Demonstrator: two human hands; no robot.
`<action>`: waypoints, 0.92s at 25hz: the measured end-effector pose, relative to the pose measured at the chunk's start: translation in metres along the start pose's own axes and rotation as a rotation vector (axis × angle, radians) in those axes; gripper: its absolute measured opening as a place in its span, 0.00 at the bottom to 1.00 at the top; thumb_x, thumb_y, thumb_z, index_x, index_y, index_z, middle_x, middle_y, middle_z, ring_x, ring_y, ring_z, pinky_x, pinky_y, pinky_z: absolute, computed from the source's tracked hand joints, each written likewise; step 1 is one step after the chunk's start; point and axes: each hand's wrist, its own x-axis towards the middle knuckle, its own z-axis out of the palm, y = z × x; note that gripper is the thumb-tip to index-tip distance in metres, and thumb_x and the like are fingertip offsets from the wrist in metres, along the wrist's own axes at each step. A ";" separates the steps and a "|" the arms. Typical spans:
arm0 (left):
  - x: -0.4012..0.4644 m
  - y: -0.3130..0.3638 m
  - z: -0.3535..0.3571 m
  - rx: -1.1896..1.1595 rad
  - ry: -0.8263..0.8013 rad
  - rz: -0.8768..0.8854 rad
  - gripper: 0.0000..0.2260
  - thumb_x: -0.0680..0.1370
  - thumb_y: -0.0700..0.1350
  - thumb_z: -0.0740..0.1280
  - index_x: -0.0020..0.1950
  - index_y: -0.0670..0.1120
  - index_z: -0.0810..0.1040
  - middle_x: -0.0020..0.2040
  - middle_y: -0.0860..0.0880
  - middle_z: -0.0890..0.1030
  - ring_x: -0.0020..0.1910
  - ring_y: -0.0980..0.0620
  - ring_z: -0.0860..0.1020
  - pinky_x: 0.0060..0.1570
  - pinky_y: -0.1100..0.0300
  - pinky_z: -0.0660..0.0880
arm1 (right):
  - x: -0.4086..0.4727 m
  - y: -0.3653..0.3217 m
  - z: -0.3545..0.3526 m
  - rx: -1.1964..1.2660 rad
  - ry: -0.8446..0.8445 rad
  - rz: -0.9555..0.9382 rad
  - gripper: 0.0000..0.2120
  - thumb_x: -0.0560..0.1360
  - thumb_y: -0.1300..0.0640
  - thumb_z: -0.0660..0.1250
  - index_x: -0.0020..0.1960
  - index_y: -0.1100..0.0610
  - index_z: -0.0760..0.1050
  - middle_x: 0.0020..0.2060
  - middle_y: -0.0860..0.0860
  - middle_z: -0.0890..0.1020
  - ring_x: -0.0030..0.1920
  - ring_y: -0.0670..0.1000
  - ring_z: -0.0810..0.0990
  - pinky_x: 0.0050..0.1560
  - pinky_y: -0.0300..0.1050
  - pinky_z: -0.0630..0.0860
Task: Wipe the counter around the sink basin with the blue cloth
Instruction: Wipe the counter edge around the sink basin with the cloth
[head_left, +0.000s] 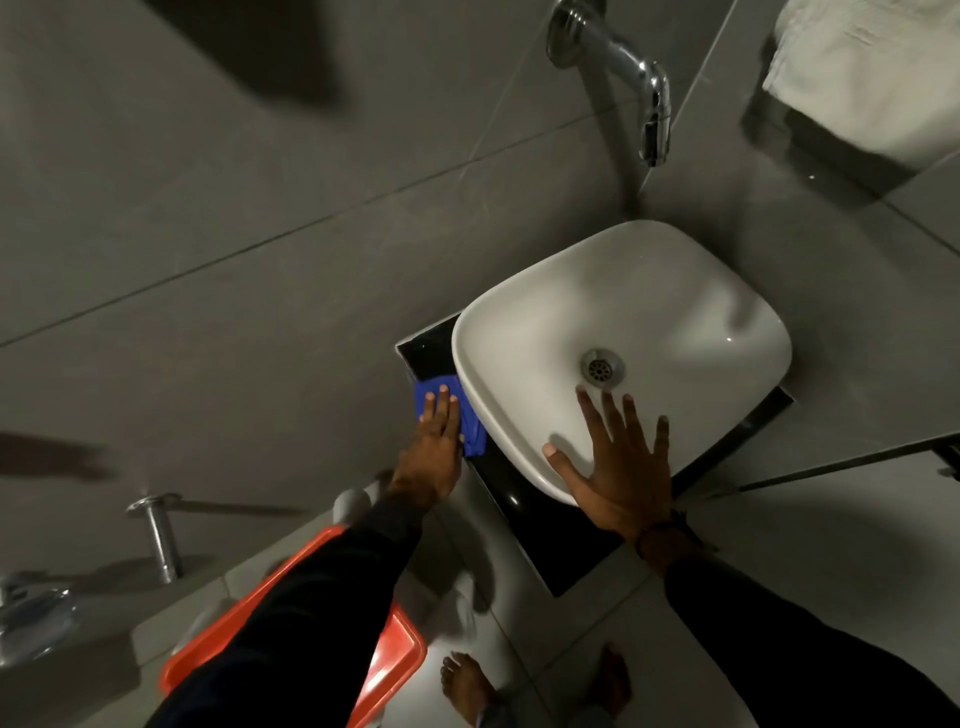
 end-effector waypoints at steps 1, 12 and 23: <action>0.003 -0.002 -0.002 -0.003 0.007 0.002 0.28 0.86 0.43 0.53 0.82 0.39 0.44 0.83 0.39 0.41 0.82 0.38 0.41 0.82 0.46 0.49 | 0.000 0.000 0.001 0.008 0.010 -0.003 0.43 0.72 0.22 0.46 0.81 0.39 0.39 0.83 0.51 0.53 0.83 0.57 0.51 0.79 0.70 0.46; 0.080 -0.035 -0.048 0.069 0.096 -0.035 0.27 0.86 0.43 0.54 0.81 0.34 0.49 0.82 0.34 0.47 0.82 0.34 0.47 0.81 0.46 0.47 | 0.002 0.005 0.010 0.009 0.048 -0.006 0.43 0.72 0.22 0.46 0.82 0.40 0.41 0.83 0.51 0.55 0.82 0.58 0.53 0.78 0.72 0.47; 0.003 0.013 0.018 -0.002 0.113 -0.070 0.27 0.86 0.45 0.52 0.82 0.41 0.46 0.83 0.41 0.43 0.83 0.39 0.42 0.81 0.49 0.46 | 0.005 0.006 0.007 0.033 -0.049 -0.002 0.44 0.71 0.20 0.42 0.80 0.37 0.35 0.83 0.50 0.49 0.83 0.58 0.48 0.79 0.71 0.43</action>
